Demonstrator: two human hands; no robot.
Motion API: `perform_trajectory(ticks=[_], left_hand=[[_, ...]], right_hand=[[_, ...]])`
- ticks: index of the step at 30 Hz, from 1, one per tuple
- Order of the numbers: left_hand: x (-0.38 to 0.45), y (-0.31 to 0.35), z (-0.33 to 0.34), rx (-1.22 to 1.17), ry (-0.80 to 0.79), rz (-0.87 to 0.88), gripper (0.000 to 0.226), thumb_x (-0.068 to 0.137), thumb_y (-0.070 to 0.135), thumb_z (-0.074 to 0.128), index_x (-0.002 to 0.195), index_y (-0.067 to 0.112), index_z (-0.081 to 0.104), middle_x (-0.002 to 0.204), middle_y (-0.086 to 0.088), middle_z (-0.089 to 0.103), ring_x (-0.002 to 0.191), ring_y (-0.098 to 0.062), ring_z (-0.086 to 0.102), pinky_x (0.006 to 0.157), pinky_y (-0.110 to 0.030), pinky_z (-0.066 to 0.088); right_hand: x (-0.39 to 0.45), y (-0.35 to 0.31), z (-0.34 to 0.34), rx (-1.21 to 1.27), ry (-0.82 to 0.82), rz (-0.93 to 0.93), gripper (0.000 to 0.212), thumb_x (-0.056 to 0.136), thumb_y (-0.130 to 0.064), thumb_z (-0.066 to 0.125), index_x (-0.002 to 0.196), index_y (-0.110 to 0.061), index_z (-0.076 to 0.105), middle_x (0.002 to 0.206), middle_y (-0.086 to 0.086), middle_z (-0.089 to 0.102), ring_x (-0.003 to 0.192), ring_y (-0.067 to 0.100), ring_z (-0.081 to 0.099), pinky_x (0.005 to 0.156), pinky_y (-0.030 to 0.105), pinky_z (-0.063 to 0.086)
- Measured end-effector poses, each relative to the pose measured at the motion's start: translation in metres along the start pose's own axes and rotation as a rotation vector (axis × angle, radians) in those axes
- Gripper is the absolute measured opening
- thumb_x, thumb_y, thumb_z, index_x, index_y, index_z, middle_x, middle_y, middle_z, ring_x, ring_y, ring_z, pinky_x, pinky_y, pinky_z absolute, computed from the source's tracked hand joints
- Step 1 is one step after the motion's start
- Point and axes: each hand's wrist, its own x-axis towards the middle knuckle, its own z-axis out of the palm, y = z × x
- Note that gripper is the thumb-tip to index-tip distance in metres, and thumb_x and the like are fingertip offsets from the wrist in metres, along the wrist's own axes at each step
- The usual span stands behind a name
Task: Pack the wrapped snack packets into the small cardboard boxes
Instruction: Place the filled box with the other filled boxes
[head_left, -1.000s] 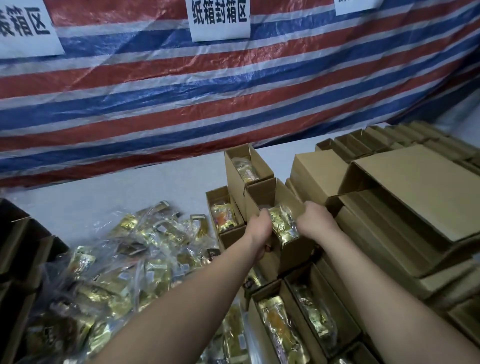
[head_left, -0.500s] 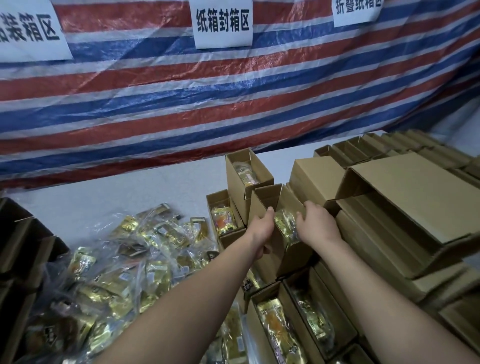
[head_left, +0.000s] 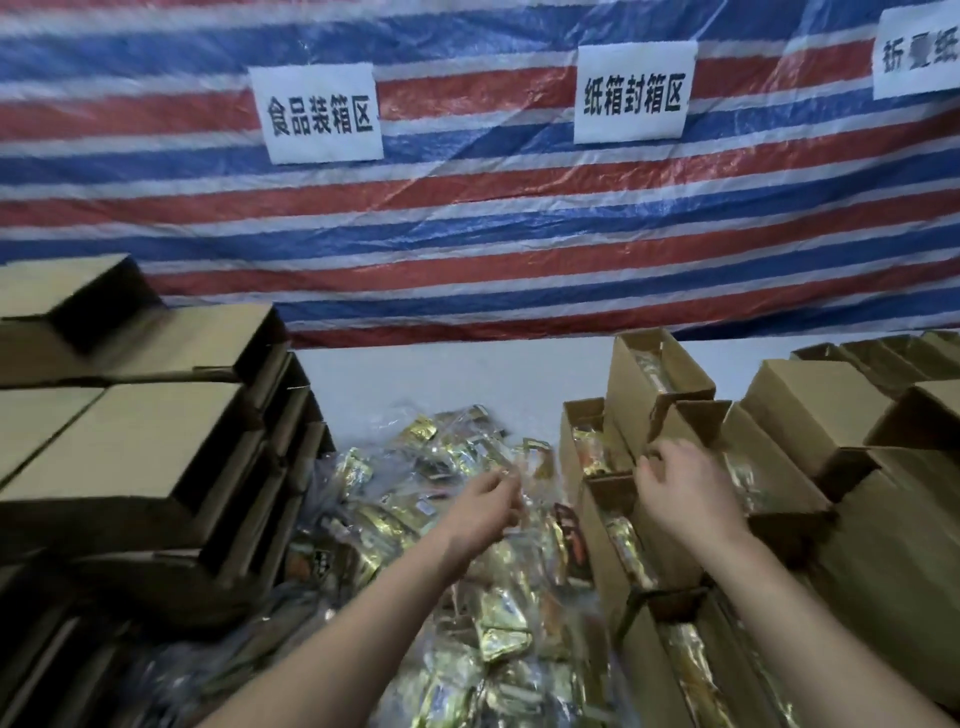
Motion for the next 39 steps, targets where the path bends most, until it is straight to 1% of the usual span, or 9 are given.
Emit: perform_trajectory(ticks=[5,15,18,21,23,27,30,34,39], left_hand=[[-0.051,-0.086,-0.076,-0.139,0.196,-0.078,0.023,0.103,0.025,0.044,0.092,0.015,0.061,0.082,0.002,0.060,0.062,-0.008,0.054,0.052,-0.019,0.041],[-0.113,-0.177,-0.122,0.014,0.374,-0.153,0.024,0.101,0.025,0.050,0.084,0.014,0.063,0.073,0.003,0.062,0.064,-0.009,0.055,0.056,-0.021,0.042],[-0.124,-0.185,-0.137,0.215,0.403,-0.127,0.028,0.101,0.031,0.048,0.077,0.021,0.059,0.071,0.009,0.060,0.064,-0.005,0.053,0.058,-0.020,0.041],[-0.130,-0.199,-0.154,0.391,0.445,-0.196,0.019,0.100,0.034,0.045,0.097,0.025,0.061,0.085,0.014,0.061,0.074,-0.001,0.056,0.058,-0.019,0.038],[-0.131,-0.211,-0.168,0.498,0.461,-0.253,0.029,0.099,0.035,0.047,0.120,0.019,0.059,0.107,0.005,0.066,0.090,-0.010,0.062,0.070,-0.023,0.044],[-0.118,-0.238,-0.193,0.645,0.450,-0.322,0.051,0.096,0.035,0.054,0.142,0.015,0.044,0.138,-0.008,0.055,0.123,-0.025,0.055,0.104,-0.036,0.044],[-0.096,-0.249,-0.208,0.802,0.396,-0.354,0.073,0.095,0.039,0.057,0.154,0.010,0.024,0.155,-0.010,0.035,0.140,-0.026,0.038,0.115,-0.037,0.033],[-0.062,-0.255,-0.218,0.909,0.332,-0.367,0.083,0.092,0.042,0.062,0.154,0.008,0.019,0.154,-0.010,0.033,0.140,-0.026,0.036,0.114,-0.036,0.033],[-0.029,-0.265,-0.216,0.843,0.324,-0.416,0.066,0.091,0.033,0.064,0.146,0.014,0.034,0.136,-0.009,0.053,0.125,-0.027,0.052,0.105,-0.041,0.044]], right_hand=[[-0.053,-0.059,0.041,0.268,-0.262,-0.078,0.012,0.098,-0.030,0.054,0.100,-0.023,0.064,0.087,-0.007,0.068,0.074,0.005,0.062,0.065,0.029,0.050],[-0.124,-0.095,0.097,0.317,-0.465,-0.168,0.010,0.097,-0.026,0.058,0.102,-0.027,0.067,0.091,-0.017,0.064,0.085,-0.002,0.059,0.077,0.025,0.050],[-0.131,-0.108,0.108,0.294,-0.510,-0.196,0.007,0.097,-0.029,0.058,0.096,-0.032,0.064,0.092,-0.017,0.065,0.086,-0.001,0.060,0.078,0.026,0.053],[-0.138,-0.122,0.119,0.300,-0.533,-0.229,0.008,0.097,-0.031,0.058,0.101,-0.039,0.059,0.101,-0.020,0.063,0.090,-0.007,0.056,0.072,0.012,0.045],[-0.143,-0.132,0.126,0.291,-0.570,-0.262,0.018,0.098,-0.032,0.058,0.116,-0.033,0.060,0.109,-0.021,0.057,0.093,-0.013,0.051,0.072,0.005,0.038],[-0.149,-0.151,0.140,0.231,-0.714,-0.296,0.050,0.099,-0.037,0.054,0.145,-0.021,0.045,0.144,-0.004,0.048,0.129,0.009,0.047,0.108,0.027,0.038],[-0.150,-0.162,0.149,0.170,-0.784,-0.323,0.055,0.099,-0.039,0.051,0.149,-0.020,0.039,0.152,-0.001,0.040,0.138,0.013,0.039,0.113,0.029,0.032],[-0.148,-0.167,0.156,0.163,-0.825,-0.299,0.058,0.099,-0.043,0.049,0.151,-0.023,0.035,0.156,-0.004,0.036,0.141,0.013,0.035,0.114,0.030,0.029],[-0.140,-0.167,0.160,0.187,-0.862,-0.251,0.058,0.098,-0.045,0.049,0.151,-0.024,0.036,0.155,-0.004,0.037,0.140,0.013,0.037,0.113,0.030,0.031]])
